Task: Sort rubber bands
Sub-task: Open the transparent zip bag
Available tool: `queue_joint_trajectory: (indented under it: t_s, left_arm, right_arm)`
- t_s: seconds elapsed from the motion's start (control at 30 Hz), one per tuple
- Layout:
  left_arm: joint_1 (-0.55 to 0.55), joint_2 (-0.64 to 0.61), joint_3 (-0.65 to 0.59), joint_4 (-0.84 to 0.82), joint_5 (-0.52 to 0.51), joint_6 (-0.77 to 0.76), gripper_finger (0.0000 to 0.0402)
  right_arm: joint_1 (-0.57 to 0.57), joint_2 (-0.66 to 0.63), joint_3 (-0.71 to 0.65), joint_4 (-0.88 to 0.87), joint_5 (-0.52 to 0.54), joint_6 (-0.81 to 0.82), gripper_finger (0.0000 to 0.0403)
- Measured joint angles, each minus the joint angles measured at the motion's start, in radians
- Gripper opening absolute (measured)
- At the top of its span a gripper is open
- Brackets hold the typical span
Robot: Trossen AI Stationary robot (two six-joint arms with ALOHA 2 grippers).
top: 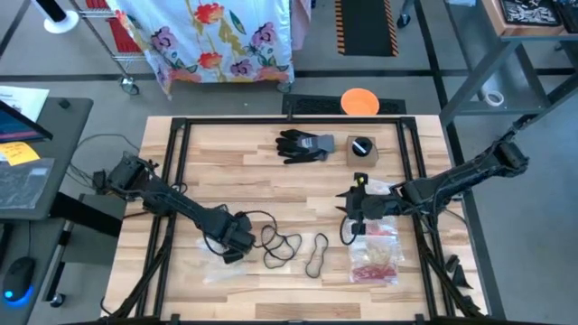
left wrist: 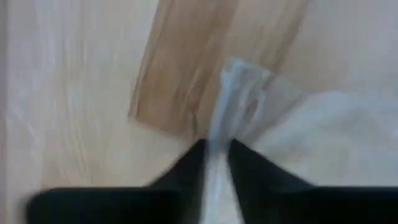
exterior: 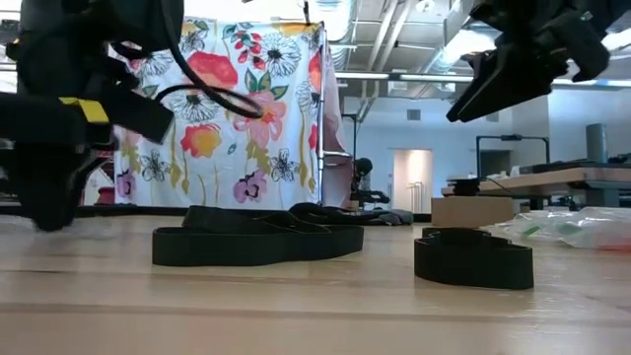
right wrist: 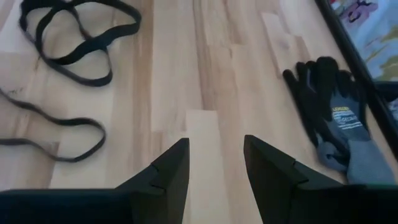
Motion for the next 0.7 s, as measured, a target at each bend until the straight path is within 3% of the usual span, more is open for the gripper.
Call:
queue_joint_trajectory:
  t_s: [0.07,0.27,0.4,0.53,0.63,0.7]
  left_arm:
    - [0.0,0.0,0.037,-0.002,-0.049,0.063,0.0019]
    - [0.001,-0.01,0.211,-0.022,-0.35,0.272,0.0005]
    - [0.002,-0.014,0.316,0.08,-0.53,0.482,0.0005]
    - [0.003,-0.013,0.351,0.335,-0.495,0.805,0.0002]
    - [0.016,-0.013,0.352,0.52,-0.328,1.028,0.0002]
    - [0.029,-0.013,0.352,0.58,-0.223,1.092,0.0001]
  right_arm:
    - [-0.02,0.0,0.0,0.031,0.0,-0.024,0.015]
    - [-0.092,0.0,0.0,0.19,0.0,-0.122,0.015]
    - [-0.144,0.0,0.0,0.257,-0.027,-0.1,0.015]
    - [-0.188,0.008,0.0,0.286,-0.156,0.037,0.0148]
    - [-0.197,0.031,-0.001,0.318,-0.239,0.164,0.014]
    - [-0.196,0.048,0.0,0.385,-0.264,0.233,0.0134]
